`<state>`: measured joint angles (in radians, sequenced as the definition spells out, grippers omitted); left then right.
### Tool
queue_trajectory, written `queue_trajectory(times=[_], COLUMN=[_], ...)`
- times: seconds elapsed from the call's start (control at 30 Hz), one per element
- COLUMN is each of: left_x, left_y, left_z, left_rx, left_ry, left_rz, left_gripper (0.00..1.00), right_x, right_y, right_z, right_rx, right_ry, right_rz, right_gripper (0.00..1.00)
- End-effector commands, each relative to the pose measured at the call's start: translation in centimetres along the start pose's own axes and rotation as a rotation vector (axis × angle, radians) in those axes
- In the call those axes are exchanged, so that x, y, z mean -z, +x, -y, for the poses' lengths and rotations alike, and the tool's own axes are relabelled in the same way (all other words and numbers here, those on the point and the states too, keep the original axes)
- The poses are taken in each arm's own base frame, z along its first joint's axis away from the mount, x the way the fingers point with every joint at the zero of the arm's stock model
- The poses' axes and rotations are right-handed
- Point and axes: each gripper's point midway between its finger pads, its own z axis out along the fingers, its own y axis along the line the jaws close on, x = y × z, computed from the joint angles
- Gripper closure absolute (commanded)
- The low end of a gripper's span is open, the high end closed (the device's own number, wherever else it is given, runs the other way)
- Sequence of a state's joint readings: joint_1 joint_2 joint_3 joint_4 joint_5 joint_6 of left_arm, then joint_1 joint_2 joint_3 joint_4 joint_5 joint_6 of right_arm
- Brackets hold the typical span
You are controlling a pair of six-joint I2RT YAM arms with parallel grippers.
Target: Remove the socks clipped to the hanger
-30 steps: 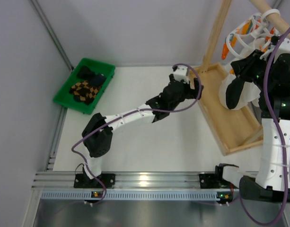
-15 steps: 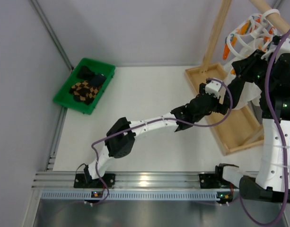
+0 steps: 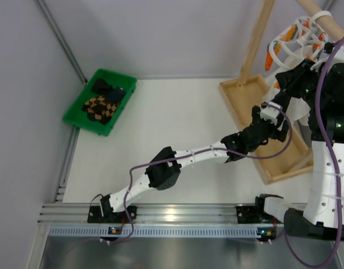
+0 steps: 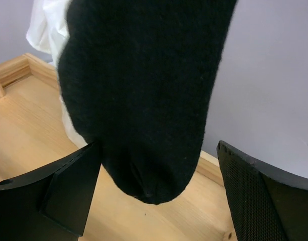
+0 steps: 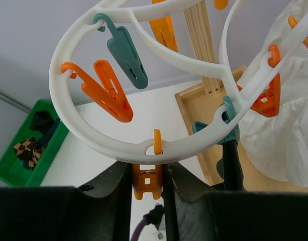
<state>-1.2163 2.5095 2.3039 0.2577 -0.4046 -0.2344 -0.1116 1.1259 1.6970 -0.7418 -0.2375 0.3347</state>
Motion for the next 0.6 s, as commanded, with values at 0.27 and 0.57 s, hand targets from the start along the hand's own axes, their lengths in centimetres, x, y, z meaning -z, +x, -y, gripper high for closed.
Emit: queue_trajectory(times=[0.27, 0.57], left_x=[-1.7, 0.0], left_y=[-0.7, -3.4], left_z=[-0.9, -1.0], left_rx=[-0.095, -0.067], left_ry=[-0.079, -0.048], left_rz=[0.201, 0.214], left_gripper=[0.18, 0.66], right_x=[1.2, 1.4], right_y=[-1.7, -1.3], right_z=[-0.5, 0.0], right_rx=[0.024, 0.055], right_ry=[0.015, 0.033], right_rz=[0.053, 0.038], right_gripper=[1.00, 1.00])
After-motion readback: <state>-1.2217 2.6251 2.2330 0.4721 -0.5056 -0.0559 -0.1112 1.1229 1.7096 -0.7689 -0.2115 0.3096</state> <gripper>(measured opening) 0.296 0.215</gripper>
